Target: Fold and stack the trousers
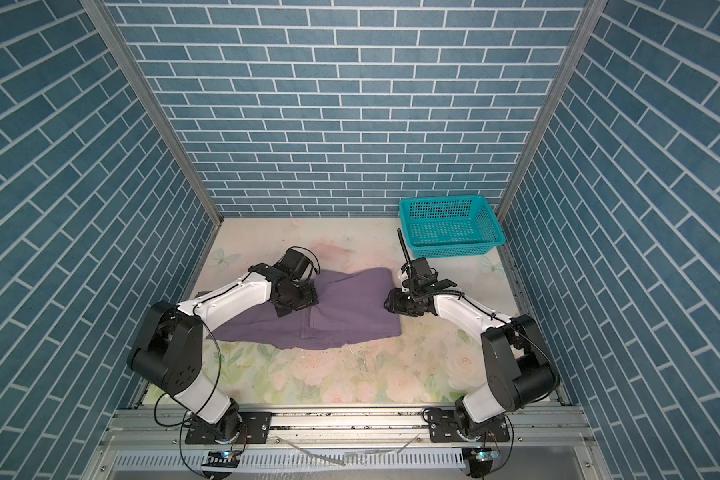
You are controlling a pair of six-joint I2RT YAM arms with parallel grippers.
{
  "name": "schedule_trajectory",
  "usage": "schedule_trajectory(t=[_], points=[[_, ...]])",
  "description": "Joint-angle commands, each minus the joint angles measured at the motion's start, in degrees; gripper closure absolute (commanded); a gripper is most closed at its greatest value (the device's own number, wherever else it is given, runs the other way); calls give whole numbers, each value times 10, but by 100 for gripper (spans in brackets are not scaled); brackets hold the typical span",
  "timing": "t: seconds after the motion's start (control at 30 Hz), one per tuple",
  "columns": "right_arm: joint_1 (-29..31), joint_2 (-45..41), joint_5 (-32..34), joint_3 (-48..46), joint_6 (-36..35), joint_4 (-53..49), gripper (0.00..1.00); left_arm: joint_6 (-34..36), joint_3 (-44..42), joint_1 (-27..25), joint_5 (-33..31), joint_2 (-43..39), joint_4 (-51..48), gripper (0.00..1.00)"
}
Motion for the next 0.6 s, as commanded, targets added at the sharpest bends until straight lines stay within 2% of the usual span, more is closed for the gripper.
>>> schedule_trajectory(t=[0.0, 0.1, 0.2, 0.37, 0.43, 0.57], points=[[-3, 15, 47, 22, -6, -50, 42, 4, 2, -5, 15, -11, 17, 20], [-6, 36, 46, 23, -9, -49, 38, 9, 4, -18, 32, -18, 31, 23], [-8, 68, 16, 30, -5, -25, 37, 12, 8, -35, 28, -12, 31, 27], [-9, 101, -20, 36, 17, 22, 49, 3, -10, -38, 35, 12, 43, 33], [-9, 105, -27, 36, 23, 28, 50, 1, -20, -38, 35, 16, 49, 33], [-13, 97, -26, 27, 24, 21, 50, 7, -32, -39, 34, 18, 45, 26]])
